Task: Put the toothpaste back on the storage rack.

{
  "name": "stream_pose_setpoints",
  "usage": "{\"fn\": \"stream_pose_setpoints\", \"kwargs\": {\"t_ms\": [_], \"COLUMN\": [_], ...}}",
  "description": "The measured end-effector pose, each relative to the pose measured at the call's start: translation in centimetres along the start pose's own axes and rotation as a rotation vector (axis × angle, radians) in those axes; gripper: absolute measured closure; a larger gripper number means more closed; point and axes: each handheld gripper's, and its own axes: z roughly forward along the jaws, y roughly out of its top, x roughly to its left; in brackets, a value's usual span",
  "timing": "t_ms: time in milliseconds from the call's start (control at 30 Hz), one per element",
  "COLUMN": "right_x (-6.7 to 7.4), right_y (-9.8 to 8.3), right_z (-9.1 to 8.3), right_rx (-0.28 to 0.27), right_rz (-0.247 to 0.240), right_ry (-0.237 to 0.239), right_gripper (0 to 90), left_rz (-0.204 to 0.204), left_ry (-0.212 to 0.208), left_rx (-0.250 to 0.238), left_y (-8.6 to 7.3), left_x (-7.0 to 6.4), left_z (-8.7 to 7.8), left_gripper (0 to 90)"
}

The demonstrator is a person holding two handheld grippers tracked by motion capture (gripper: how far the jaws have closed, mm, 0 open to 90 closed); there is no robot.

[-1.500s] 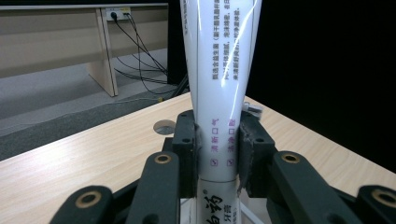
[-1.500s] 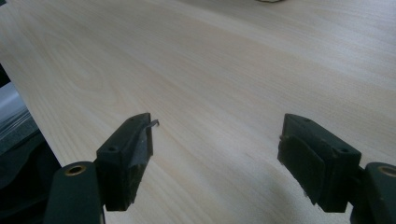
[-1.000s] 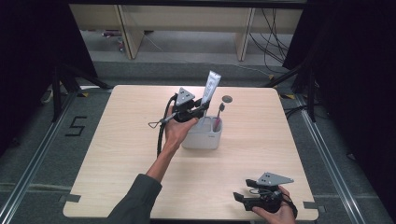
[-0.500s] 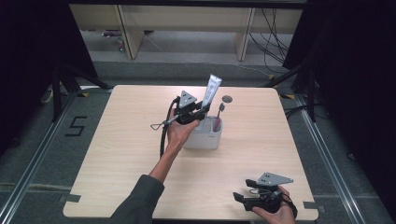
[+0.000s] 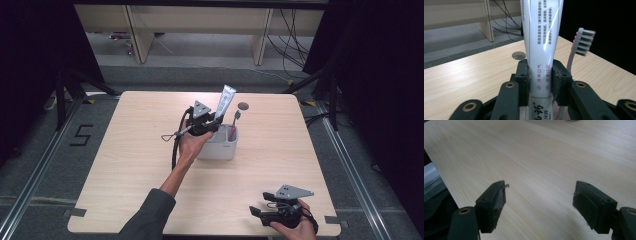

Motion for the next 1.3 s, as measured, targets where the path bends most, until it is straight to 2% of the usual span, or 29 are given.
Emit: {"fn": "stream_pose_setpoints", "kwargs": {"t_ms": [33, 67, 100, 133, 167, 300, 833, 900, 967, 1033, 1133, 1233, 1267, 1300], "right_x": [-0.3, -0.1, -0.1, -0.3, -0.1, -0.1, -0.1, -0.1, 0.0, -0.2, 0.0, 0.0, 0.0, 0.0], "right_y": [0.0, 0.0, 0.0, 0.0, 0.0, 0.0, 0.0, 0.0, 0.0, 0.0, 0.0, 0.0, -0.1, -0.1], "right_z": [0.0, 0.0, 0.0, 0.0, 0.0, 0.1, 0.2, 0.1, 0.2, 0.2, 0.2, 0.2, 0.2, 0.2], "right_rx": [-0.013, -0.004, -0.003, -0.012, -0.008, -0.011, -0.005, -0.002, 0.008, 0.002, 0.003, 0.007, 0.002, -0.001], "right_rz": [-0.037, -0.012, -0.010, -0.034, -0.012, -0.011, -0.016, -0.035, -0.020, -0.042, -0.014, -0.014, -0.015, -0.020], "right_ry": [-0.012, -0.006, -0.008, -0.016, -0.003, -0.007, -0.008, -0.014, -0.006, -0.006, -0.005, -0.004, -0.006, -0.007], "right_gripper": [26.7, 26.7, 26.7, 26.7, 26.7, 26.7, 26.7, 26.7, 26.8, 26.7, 26.7, 26.7, 26.7, 26.7], "left_rz": [0.002, 0.002, 0.001, 0.004, 0.005, -0.001, 0.019, 0.026, 0.029, 0.036, 0.031, 0.024, 0.020, 0.011], "left_ry": [0.002, 0.004, 0.006, 0.007, 0.007, 0.004, 0.003, 0.003, 0.000, 0.005, 0.002, 0.008, 0.006, 0.002], "left_rx": [0.003, 0.006, 0.008, 0.010, 0.013, 0.020, 0.042, 0.045, 0.048, 0.048, 0.049, 0.036, 0.016, -0.007], "left_y": [-0.1, -0.1, -0.2, -0.3, -0.3, -0.5, -0.5, -0.5, -0.6, -0.7, -0.8, -1.1, -1.0, -0.9], "left_x": [0.0, 0.1, 0.1, 0.1, 0.2, 0.2, 0.0, -0.1, -0.1, -0.1, -0.1, 0.0, 0.0, 0.1], "left_z": [0.0, 0.1, 0.0, 0.0, 0.0, 0.0, -0.6, -0.7, -0.7, -0.8, -0.9, -1.1, -1.3, -1.5], "left_gripper": [70.1, 70.0, 70.0, 69.9, 69.9, 69.5, 67.8, 67.6, 67.5, 67.2, 66.7, 63.3, 61.1, 63.8]}}
